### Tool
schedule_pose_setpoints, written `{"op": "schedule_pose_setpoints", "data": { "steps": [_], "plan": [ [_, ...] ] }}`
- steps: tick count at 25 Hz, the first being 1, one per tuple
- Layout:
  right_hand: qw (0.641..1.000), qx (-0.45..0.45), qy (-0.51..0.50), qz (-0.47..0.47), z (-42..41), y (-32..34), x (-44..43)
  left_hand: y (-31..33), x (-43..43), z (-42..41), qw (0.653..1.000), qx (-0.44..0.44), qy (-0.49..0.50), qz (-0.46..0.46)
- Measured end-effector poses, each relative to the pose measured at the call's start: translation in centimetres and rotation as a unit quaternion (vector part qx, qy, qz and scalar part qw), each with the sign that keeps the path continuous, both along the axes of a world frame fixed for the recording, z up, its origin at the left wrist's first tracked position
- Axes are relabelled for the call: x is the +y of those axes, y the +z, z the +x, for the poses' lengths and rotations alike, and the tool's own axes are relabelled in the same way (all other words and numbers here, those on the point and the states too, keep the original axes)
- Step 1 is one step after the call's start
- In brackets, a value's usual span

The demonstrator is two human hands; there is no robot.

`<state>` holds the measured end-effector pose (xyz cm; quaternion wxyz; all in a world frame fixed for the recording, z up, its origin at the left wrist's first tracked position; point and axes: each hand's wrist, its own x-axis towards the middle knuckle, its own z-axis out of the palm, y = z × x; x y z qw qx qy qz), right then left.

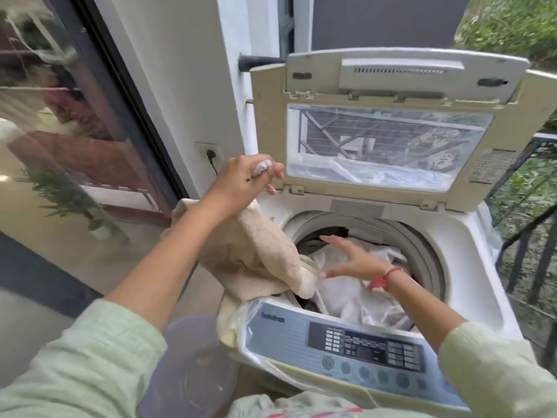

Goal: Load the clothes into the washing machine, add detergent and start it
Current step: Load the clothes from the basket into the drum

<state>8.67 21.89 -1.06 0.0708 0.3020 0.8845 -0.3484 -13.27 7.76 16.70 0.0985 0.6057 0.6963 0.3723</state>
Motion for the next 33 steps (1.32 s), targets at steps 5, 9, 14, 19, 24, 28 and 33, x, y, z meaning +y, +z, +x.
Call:
{"op": "schedule_pose_setpoints", "data": {
  "steps": [5, 9, 14, 19, 24, 28, 33],
  "plan": [
    [0.981, 0.193, -0.012, 0.022, -6.3, 0.5, -7.3, 2.1, -1.9, -0.1, 1.000, -0.009, 0.001, 0.023],
    [0.897, 0.384, -0.218, -0.004, -4.0, 7.0, -2.4, 3.6, -4.7, -2.7, 0.987, 0.040, 0.034, -0.149],
    [0.770, 0.443, -0.243, 0.390, 1.9, 17.7, -2.1, 2.6, -2.6, -0.6, 0.972, 0.125, 0.041, -0.196],
    [0.887, 0.245, -0.219, 0.326, 8.4, 20.4, -3.0, 4.9, -0.1, 0.7, 0.990, 0.025, 0.002, -0.137],
    [0.980, 0.139, -0.130, 0.058, 12.8, 21.8, -3.0, 1.3, 1.2, 0.2, 0.903, -0.304, -0.142, -0.270],
    [0.980, 0.078, -0.177, 0.047, 11.1, 17.6, 1.0, -6.2, 4.3, -1.1, 0.894, -0.316, -0.097, -0.302],
    [0.893, -0.122, -0.248, 0.354, 5.5, 9.6, 7.0, -11.3, 9.0, 2.1, 0.990, 0.007, 0.055, -0.129]
  ]
}}
